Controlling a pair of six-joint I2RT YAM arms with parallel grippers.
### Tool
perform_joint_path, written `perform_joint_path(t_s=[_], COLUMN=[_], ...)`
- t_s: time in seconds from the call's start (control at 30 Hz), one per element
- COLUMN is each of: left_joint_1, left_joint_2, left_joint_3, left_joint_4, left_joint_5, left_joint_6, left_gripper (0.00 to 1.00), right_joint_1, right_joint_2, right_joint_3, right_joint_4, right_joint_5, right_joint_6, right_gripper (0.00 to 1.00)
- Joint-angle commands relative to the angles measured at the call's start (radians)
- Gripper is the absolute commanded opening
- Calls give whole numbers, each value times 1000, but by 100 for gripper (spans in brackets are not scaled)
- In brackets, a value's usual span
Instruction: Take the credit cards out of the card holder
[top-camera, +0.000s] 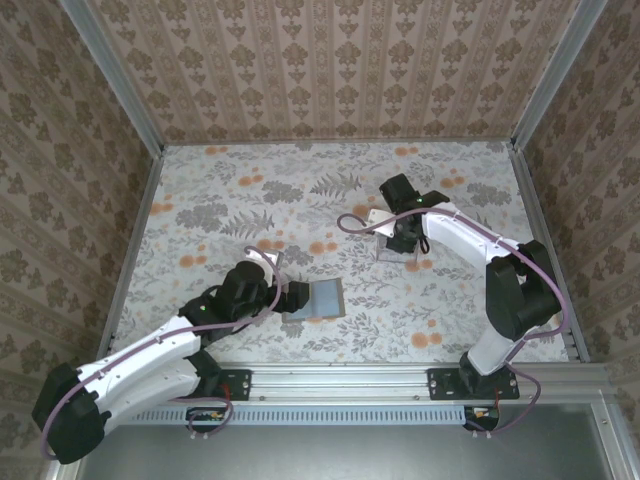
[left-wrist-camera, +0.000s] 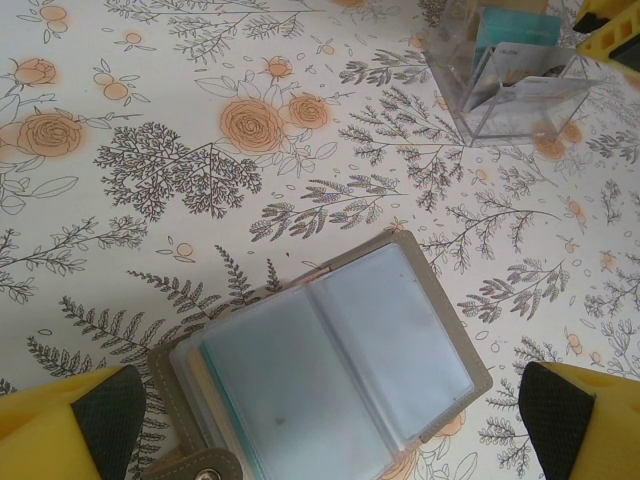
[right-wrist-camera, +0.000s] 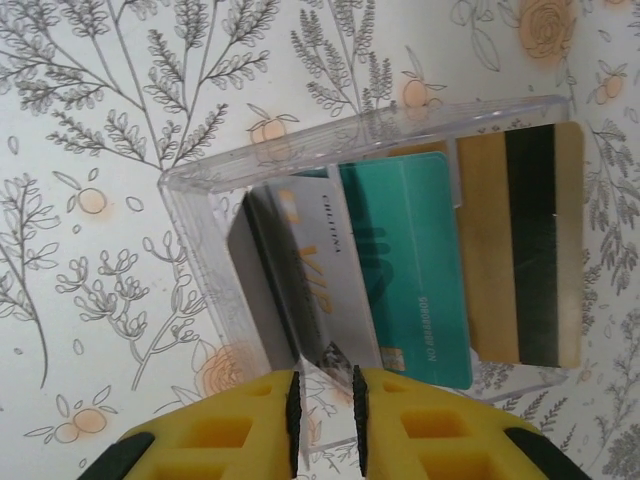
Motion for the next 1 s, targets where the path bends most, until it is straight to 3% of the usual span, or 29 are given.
perform_joint_path(t_s=[0.0,0.23,0.37,0.47,0.97], left_joint_1=[5,6,6,6,8], left_joint_2=[6,17,21,23,23], left_joint_3=[-1,1,2,2,2], left_joint_4=[2,4,5,5,5], left_joint_5=[9,10,14,16,19], left_joint_6=[4,5,5,5,3], left_gripper=[100,100,100,100,100], right_joint_1=[-8,-8,-4,-4,-3], right_joint_2=[-2,-53,-89,-93,10], right_joint_3=[-4,-15,-106,-125,-83], right_joint_4=[25,36,64,58,102], right_joint_5=[28,-22,-41,-67,37], right_joint_6=[2,39,-6,-6,19], right_gripper=[26,27,37,36,38])
